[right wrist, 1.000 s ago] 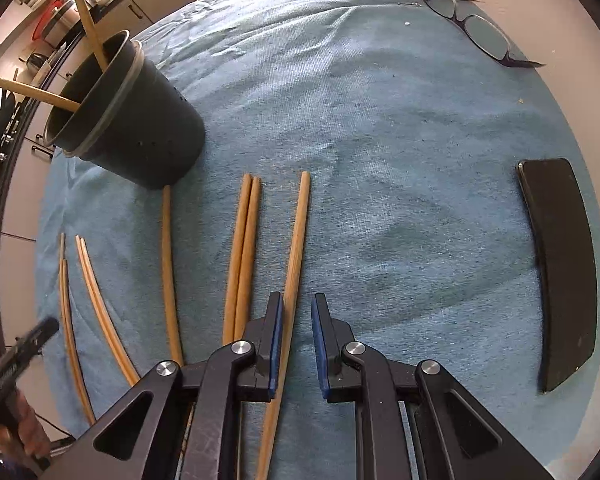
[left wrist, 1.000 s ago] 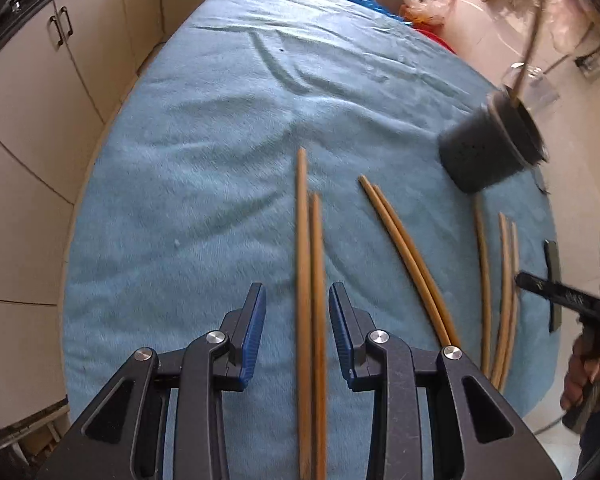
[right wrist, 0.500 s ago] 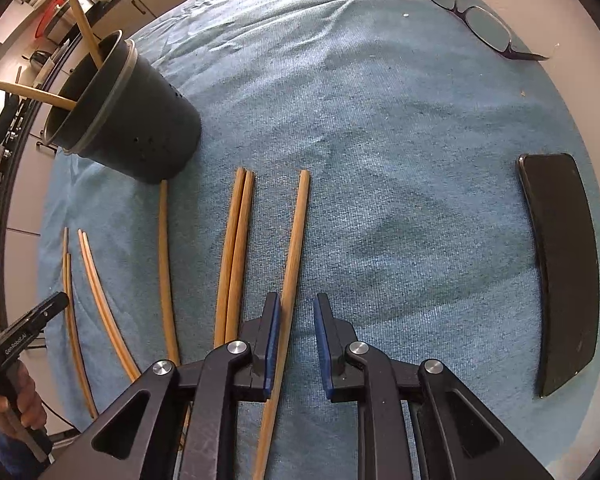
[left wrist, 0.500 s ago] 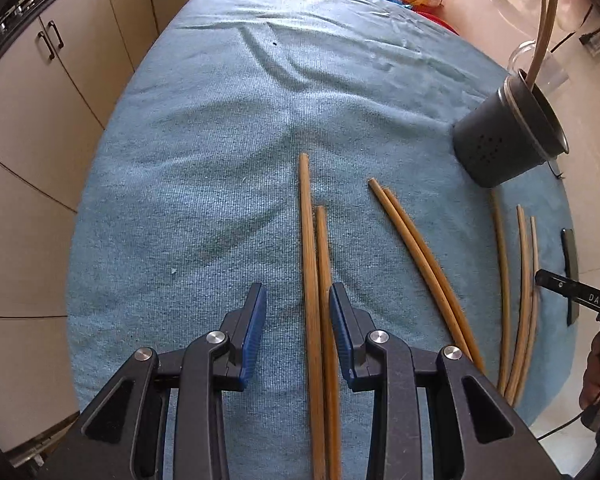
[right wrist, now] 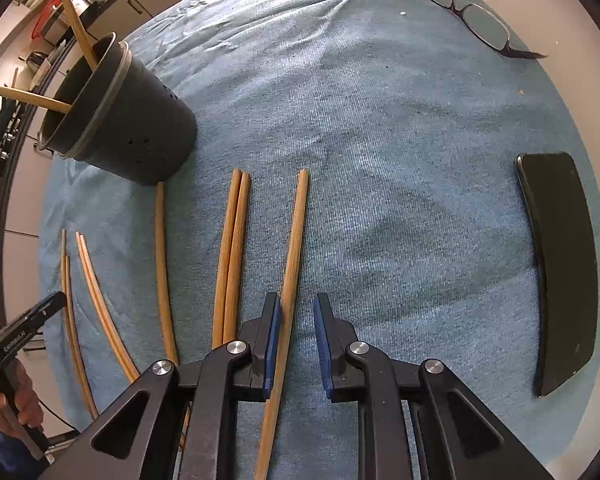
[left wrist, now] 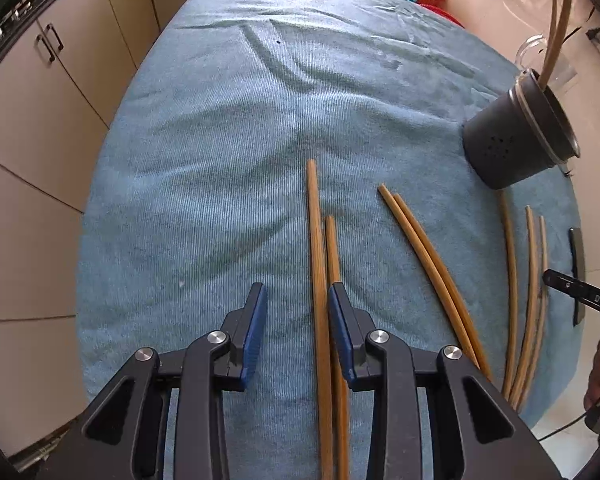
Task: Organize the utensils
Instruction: 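Grasp a chopstick with the right tool while the left tool grasps another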
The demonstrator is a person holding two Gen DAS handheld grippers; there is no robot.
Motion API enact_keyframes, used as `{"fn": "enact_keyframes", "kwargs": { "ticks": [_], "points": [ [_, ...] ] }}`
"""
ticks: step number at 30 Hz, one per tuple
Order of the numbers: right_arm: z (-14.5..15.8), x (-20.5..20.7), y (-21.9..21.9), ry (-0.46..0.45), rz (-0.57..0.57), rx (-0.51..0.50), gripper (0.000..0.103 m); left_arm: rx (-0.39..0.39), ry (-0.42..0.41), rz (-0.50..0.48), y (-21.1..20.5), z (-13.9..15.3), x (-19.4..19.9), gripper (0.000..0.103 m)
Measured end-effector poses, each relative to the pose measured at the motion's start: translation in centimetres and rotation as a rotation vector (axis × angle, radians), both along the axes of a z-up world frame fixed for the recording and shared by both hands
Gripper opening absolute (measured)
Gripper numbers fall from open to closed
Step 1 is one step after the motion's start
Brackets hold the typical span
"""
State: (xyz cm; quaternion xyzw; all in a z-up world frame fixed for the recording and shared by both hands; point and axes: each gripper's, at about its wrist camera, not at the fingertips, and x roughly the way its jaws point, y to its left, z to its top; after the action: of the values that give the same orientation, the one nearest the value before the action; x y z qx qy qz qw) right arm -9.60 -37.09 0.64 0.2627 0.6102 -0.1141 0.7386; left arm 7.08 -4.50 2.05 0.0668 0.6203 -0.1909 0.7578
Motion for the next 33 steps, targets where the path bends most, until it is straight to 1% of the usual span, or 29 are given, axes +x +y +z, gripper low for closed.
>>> {"fn": "enact_keyframes", "kwargs": {
  "ticks": [3,5,6,7,8,9,10,12,14,17,22,24,27,28,30,33],
  "points": [
    [0.1,0.9,0.0,0.024,0.002,-0.029,0.017,0.038,-0.004,-0.005,-0.6,-0.2,1.0,0.029],
    [0.1,1.5,0.2,0.042,0.010,-0.053,0.017,0.082,-0.020,-0.013,-1.2,-0.3,1.1,0.022],
    [0.2,1.8,0.3,0.050,0.015,-0.066,0.017,0.106,-0.036,-0.021,-1.5,-0.3,0.9,0.021],
    [0.2,2.0,0.4,0.057,0.022,-0.083,0.017,0.121,-0.049,-0.026,-1.6,-0.3,0.7,0.015],
    [0.2,2.3,0.7,0.063,0.034,-0.106,0.017,0.118,-0.052,-0.024,-1.6,-0.3,0.5,0.007],
    [0.3,2.4,1.0,0.067,0.049,-0.125,0.017,0.095,-0.039,-0.010,-1.4,-0.4,0.2,0.007],
    [0.3,2.5,1.2,0.069,0.057,-0.132,0.015,0.076,-0.030,0.003,-1.1,-0.4,-0.1,0.006],
    [0.4,2.4,1.4,0.063,0.067,-0.150,0.011,0.039,-0.034,0.017,-0.5,-0.2,-0.9,0.006],
    [0.4,2.1,1.2,0.041,0.061,-0.127,0.008,0.006,-0.035,0.028,0.0,-0.2,-1.6,0.006],
    [0.8,1.0,0.2,-0.025,0.018,-0.049,0.007,-0.042,-0.070,0.037,0.9,0.9,-2.7,0.006],
    [3.8,-1.2,0.1,-0.160,-0.026,-0.016,0.007,-0.149,-0.147,0.067,2.1,4.5,-4.0,0.006],
    [4.9,-2.3,0.3,-0.215,-0.036,-0.005,0.007,-0.172,-0.168,0.081,2.5,5.6,-4.4,0.006],
    [6.3,-3.6,0.2,-0.270,-0.053,-0.010,0.007,-0.210,-0.201,0.079,3.0,7.6,-4.9,0.006],
    [7.2,-3.5,0.6,-0.293,-0.059,-0.009,0.007,-0.219,-0.210,0.077,3.1,8.2,-5.1,0.006],
    [8.6,-4.5,1.2,-0.344,-0.054,-0.025,0.007,-0.238,-0.225,0.075,3.4,9.3,-5.8,0.006],
    [10.1,-5.5,2.0,-0.396,-0.044,-0.047,0.007,-0.265,-0.254,0.067,3.5,10.8,-6.7,0.006]
  ]
}}
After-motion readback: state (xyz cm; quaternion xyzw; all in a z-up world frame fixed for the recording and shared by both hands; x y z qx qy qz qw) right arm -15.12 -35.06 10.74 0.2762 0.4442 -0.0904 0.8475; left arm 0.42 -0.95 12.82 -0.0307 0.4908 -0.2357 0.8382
